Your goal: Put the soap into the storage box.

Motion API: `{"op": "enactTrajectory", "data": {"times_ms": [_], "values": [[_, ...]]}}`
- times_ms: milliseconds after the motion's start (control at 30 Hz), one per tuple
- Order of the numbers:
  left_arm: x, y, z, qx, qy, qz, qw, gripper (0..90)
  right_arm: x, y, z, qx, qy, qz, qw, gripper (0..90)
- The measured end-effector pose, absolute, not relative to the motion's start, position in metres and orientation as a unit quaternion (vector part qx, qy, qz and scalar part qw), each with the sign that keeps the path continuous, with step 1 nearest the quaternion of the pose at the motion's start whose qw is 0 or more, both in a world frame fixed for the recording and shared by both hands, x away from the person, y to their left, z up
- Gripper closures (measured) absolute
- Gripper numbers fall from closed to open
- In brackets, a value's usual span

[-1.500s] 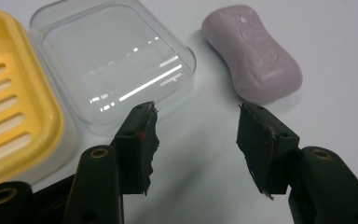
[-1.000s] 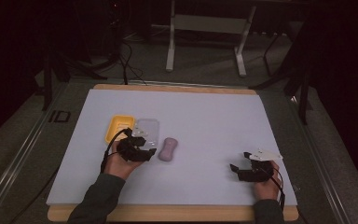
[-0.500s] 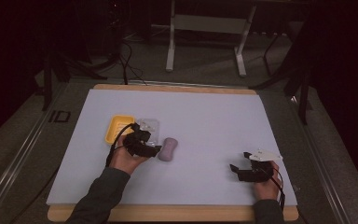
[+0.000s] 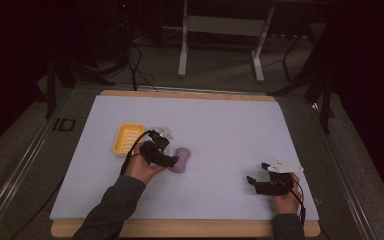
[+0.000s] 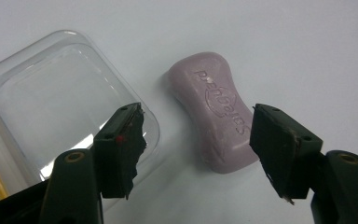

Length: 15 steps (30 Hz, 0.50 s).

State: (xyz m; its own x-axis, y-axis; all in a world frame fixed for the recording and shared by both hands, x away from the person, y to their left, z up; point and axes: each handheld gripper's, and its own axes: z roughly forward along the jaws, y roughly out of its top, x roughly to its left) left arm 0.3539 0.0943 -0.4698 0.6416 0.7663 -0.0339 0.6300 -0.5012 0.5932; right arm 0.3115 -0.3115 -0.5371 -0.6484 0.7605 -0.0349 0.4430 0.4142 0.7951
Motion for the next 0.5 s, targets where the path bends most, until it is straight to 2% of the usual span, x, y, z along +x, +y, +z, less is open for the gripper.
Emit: {"op": "enactTrajectory", "data": {"times_ms": [500], "values": [[0.366, 0.077, -0.470, 0.867, 0.408, 0.105, 0.267, 29.8, 0.312, -0.311, -0.537, 0.367, 0.817, 0.396, 0.201, 18.5]]}}
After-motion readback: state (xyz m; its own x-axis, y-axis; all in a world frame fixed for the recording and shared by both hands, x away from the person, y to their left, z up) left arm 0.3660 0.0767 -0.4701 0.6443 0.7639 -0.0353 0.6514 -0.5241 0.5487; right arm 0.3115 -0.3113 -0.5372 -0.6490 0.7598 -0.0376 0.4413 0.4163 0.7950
